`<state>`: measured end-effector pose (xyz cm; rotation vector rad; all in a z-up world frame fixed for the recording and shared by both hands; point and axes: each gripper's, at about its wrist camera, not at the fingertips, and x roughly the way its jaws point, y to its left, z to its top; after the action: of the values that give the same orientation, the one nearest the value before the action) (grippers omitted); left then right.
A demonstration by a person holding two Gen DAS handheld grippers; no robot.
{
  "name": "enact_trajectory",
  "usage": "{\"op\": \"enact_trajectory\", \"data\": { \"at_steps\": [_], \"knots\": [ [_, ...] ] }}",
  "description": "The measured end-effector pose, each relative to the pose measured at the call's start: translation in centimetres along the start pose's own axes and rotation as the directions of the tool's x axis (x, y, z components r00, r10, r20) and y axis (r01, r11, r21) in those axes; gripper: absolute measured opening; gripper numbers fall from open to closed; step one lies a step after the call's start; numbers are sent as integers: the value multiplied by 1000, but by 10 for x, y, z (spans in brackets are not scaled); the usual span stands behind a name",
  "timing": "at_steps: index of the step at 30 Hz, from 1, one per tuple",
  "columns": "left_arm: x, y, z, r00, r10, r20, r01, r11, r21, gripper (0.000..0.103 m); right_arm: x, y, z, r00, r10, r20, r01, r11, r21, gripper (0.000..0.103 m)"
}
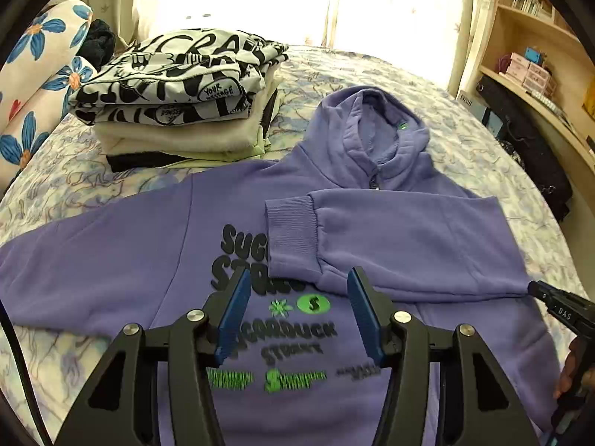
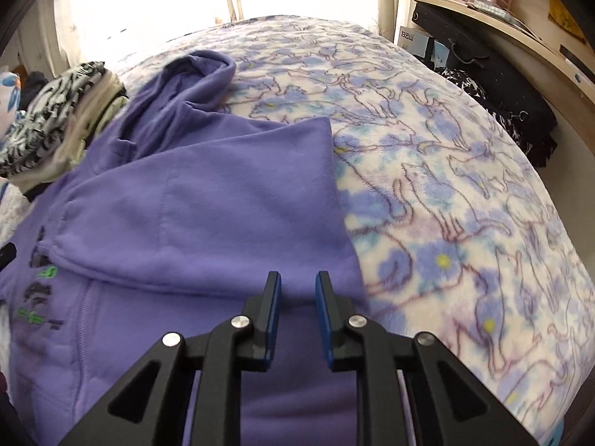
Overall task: Fold large clothes
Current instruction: 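Move the left tool to the other sleeve and grasp its cuff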
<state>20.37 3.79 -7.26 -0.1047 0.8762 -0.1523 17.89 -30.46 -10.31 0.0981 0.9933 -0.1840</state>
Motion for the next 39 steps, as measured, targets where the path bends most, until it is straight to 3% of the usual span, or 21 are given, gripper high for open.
{"op": "enact_trajectory", "data": {
  "at_steps": [4,10,14,20,26,39],
  "knots": [
    [-23,-1,-8,1000,0,17,0,1000,-5,53,-22,7,-11,999,34,20,-35,999,20,19],
    [-60,-3,-23,997,53,64,-53,999,-1,68,-47,24,-35,995,92,28,-93,995,24,19],
    [-87,-2,-32,991,81,109,-81,997,-6,85,-59,41,-53,993,120,17,-120,993,5,19],
    [-118,9,-47,985,108,134,-107,994,-14,90,-73,75,-78,991,130,8,-130,990,-53,19],
    [-132,46,-62,989,102,110,-91,990,-104,91,-84,113,-89,987,160,5,-158,980,-118,19],
    [-122,169,-84,971,239,30,-225,943,-245,91,-70,225,-82,972,237,-3,-231,944,-235,19]
  ]
}}
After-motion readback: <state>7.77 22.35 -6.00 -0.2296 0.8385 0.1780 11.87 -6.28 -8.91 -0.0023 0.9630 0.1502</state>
